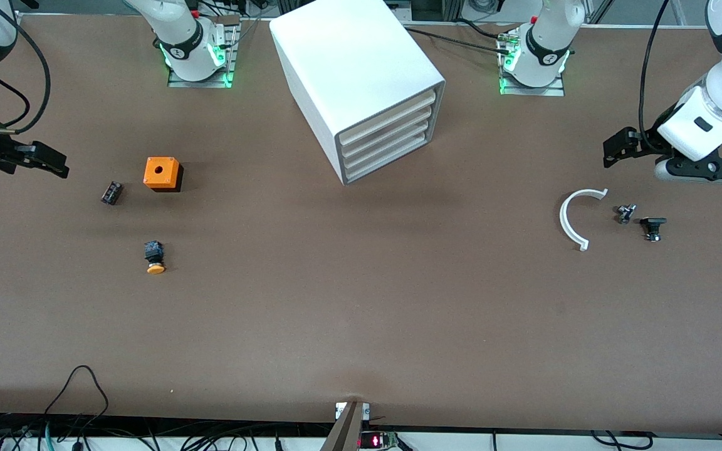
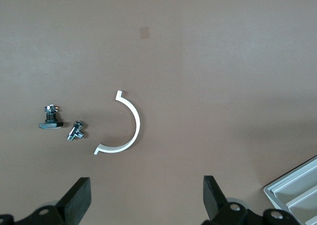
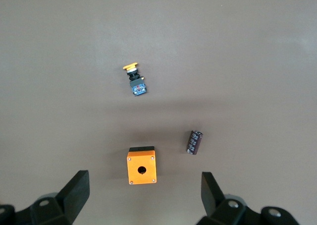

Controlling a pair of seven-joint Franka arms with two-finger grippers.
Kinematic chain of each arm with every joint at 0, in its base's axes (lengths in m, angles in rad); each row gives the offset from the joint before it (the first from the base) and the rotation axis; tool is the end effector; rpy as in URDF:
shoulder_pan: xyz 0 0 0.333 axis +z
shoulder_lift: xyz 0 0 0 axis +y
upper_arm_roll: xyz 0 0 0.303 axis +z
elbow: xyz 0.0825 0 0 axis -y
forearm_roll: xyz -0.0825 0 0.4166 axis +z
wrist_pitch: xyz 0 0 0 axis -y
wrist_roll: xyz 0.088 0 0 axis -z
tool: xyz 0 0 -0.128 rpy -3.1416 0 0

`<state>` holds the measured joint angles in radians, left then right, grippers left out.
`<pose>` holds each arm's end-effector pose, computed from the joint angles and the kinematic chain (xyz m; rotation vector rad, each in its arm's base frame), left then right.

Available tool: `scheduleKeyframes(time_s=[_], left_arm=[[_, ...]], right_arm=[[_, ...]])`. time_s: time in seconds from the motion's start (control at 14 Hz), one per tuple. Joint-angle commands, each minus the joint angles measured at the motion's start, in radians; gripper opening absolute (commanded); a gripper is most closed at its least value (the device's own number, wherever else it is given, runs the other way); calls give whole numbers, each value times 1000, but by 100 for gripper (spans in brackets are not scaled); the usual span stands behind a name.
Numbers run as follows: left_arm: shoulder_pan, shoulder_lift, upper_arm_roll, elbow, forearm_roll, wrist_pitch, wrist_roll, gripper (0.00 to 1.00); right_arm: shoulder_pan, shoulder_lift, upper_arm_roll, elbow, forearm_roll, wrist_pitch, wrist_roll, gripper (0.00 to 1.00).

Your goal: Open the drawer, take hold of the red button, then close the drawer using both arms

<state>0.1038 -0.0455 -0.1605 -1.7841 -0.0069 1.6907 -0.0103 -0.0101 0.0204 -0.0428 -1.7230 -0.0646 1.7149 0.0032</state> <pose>0.5740 -0.0346 0.5188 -3.1378 0.0707 0.0760 0.5964 -0.0388 0.5138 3.0765 -0.0706 -0.0463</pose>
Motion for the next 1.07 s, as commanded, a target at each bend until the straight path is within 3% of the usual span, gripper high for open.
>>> scheduleKeyframes(time_s=[0.0, 0.36, 0.64, 0.79, 1.0], left_arm=[[4, 9, -8, 25, 15, -28, 7, 100], [1, 39, -5, 70, 16, -29, 13, 100], [-1, 171, -11, 138, 5, -115, 21, 100], [-22, 289, -14, 156, -25, -190, 26, 100], [-38, 438, -51, 143, -212, -233, 21, 100]], right_arm=[[-2, -14, 1, -20, 17, 29, -23, 100], [-2, -10, 4, -7, 17, 25, -11, 100], [-2, -7, 4, 11, 17, 23, -5, 100], [-2, 4, 1, 11, 19, 26, -5, 100], [-2, 4, 1, 13, 20, 23, -18, 100]])
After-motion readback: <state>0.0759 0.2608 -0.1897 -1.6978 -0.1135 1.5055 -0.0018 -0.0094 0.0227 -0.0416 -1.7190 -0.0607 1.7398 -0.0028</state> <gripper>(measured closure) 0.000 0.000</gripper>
